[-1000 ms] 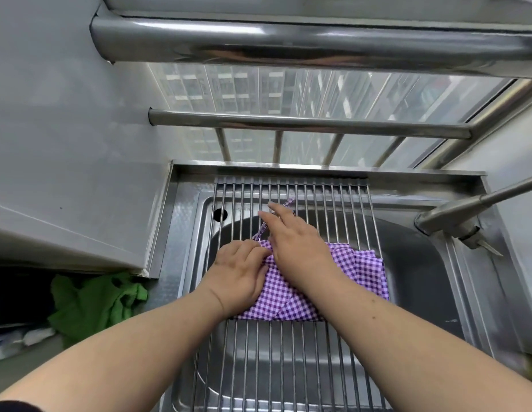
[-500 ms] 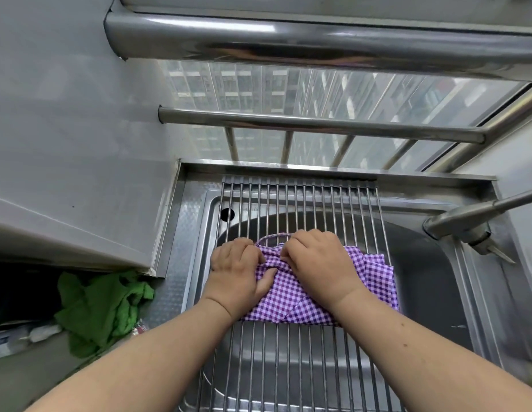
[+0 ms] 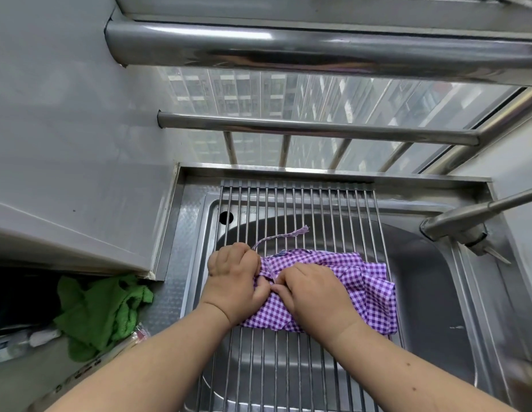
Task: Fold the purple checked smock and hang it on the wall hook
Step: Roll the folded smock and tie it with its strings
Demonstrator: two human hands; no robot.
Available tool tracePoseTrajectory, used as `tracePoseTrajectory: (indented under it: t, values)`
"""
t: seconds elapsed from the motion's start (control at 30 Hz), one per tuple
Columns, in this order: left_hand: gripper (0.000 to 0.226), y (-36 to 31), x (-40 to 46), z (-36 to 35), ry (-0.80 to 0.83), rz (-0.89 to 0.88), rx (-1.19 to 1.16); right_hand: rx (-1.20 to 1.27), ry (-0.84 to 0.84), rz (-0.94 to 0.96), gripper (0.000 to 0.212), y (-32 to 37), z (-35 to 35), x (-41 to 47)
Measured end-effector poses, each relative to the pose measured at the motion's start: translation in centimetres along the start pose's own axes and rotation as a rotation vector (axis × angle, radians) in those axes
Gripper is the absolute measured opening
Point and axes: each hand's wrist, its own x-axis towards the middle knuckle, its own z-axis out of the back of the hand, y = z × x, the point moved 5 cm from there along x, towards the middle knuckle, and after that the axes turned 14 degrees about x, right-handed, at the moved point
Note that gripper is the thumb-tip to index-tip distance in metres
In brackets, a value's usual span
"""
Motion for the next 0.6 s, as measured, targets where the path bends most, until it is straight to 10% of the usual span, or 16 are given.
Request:
tracePoseTrajectory:
  t: [0.6]
  values:
    - [0.037,0.4,-1.1,0.2,-0.049,0.041,-0.034,-0.139,-0.016,0.424,0.023,1.8,-0.7,-2.6]
